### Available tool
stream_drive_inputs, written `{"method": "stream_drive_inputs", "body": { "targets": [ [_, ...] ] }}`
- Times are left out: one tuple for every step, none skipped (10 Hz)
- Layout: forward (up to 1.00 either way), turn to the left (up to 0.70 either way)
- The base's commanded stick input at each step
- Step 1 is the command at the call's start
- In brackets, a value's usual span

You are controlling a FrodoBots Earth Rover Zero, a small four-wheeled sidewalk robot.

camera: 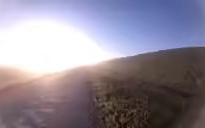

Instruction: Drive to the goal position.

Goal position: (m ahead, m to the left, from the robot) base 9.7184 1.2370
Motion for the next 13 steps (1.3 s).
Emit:
{"method": "stream_drive_inputs", "body": {
  "targets": [
    [1.0, 0.4],
    [1.0, 0.4],
    [1.0, 0.24],
    [1.0, 0.07],
    [1.0, 0.0],
    [1.0, 0.0],
    [1.0, 0.0],
    [1.0, 0.0],
    [1.0, 0.0],
    [1.0, 0.0],
    [1.0, 0.0],
    [1.0, 0.0],
    [1.0, 0.0]
  ]
}}
